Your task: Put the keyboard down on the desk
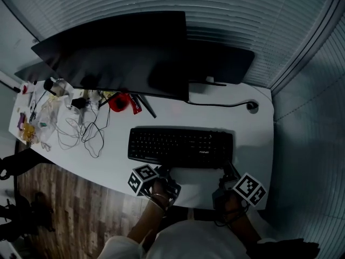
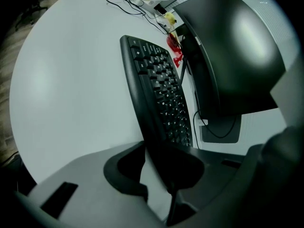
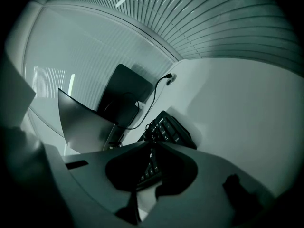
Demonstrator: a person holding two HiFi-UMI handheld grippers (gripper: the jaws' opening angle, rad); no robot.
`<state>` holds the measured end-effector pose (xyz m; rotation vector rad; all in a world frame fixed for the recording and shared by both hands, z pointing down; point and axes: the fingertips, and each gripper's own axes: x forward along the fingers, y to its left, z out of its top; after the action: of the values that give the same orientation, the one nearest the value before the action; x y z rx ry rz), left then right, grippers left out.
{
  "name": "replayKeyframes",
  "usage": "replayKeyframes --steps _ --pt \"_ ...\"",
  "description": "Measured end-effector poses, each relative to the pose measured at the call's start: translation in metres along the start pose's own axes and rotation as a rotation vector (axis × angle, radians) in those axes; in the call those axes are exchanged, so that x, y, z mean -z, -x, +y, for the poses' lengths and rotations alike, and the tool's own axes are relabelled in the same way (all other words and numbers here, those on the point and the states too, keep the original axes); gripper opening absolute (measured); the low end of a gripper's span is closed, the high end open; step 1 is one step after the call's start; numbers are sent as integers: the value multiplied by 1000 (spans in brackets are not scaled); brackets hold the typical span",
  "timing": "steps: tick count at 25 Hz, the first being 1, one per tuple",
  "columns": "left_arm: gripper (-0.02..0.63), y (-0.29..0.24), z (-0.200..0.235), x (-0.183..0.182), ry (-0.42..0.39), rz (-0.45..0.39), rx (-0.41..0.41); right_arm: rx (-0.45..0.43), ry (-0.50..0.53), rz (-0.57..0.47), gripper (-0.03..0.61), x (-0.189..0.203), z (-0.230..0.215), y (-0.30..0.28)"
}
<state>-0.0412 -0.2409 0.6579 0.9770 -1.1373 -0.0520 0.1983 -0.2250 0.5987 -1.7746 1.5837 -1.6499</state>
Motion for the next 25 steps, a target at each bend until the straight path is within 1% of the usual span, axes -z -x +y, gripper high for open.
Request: replayKeyframes --steps 2,5,7,9,13,15,17,19,22,24,25 --pt "106 6 -3 -2 -33 -16 22 -4 2 5 55 0 2 -1" --pt "106 23 -10 -9 -105 -67 58 -21 7 18 55 3 8 -4" --pt "106 39 -15 -16 -151 -114 77 -36 22 29 55 7 15 -7" --pt "106 61 -21 -27 -215 -183 91 -61 46 48 55 12 25 -13" --pt "106 113 -42 -48 -433 -351 105 -106 124 87 55 23 50 -20" --pt "106 136 -54 -55 -546 -422 126 -123 153 98 55 27 62 -22" --pt "107 157 -66 -60 -665 -496 143 -145 177 98 55 29 74 -24" --pt "110 175 -77 -62 -792 -570 139 -175 222 81 55 26 89 -24" --pt "110 197 -85 -63 -961 -671 84 -249 343 11 55 15 122 -16" --pt "109 208 -86 -63 -1035 -723 44 -308 453 -55 55 8 148 -7" --pt "107 213 -85 -63 -1055 -740 36 -332 517 -86 55 6 161 -1"
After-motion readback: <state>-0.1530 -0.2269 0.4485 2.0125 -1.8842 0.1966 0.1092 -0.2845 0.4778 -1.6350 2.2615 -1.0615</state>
